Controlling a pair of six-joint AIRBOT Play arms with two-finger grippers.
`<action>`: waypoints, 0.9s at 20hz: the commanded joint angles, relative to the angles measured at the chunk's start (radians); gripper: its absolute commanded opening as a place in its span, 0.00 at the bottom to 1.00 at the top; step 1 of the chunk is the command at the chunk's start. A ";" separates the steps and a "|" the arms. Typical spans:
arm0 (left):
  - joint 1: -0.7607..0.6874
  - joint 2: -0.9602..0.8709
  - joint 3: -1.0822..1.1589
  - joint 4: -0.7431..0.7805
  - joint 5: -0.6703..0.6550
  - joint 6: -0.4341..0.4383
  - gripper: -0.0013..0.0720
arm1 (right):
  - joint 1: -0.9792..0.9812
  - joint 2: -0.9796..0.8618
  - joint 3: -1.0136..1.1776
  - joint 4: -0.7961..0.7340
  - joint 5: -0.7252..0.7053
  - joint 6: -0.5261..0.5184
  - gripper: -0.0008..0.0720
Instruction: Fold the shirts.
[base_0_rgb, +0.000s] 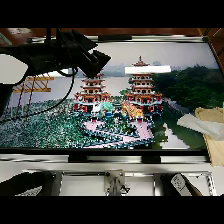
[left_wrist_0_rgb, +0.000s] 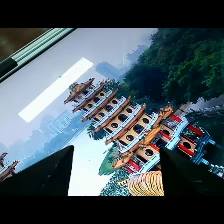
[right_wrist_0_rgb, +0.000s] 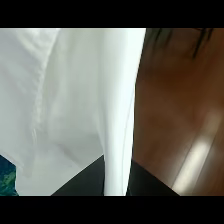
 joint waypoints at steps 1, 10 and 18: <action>0.000 0.006 0.001 0.047 -0.005 0.001 0.85 | -0.051 -0.005 0.000 -0.059 0.002 0.023 0.12; 0.042 0.035 0.001 0.075 -0.105 -0.032 0.85 | -0.268 -0.022 0.000 -0.020 -0.124 0.016 0.12; 0.044 0.035 0.001 0.070 -0.221 -0.128 0.84 | -0.417 -0.059 0.000 0.016 -0.223 0.032 0.12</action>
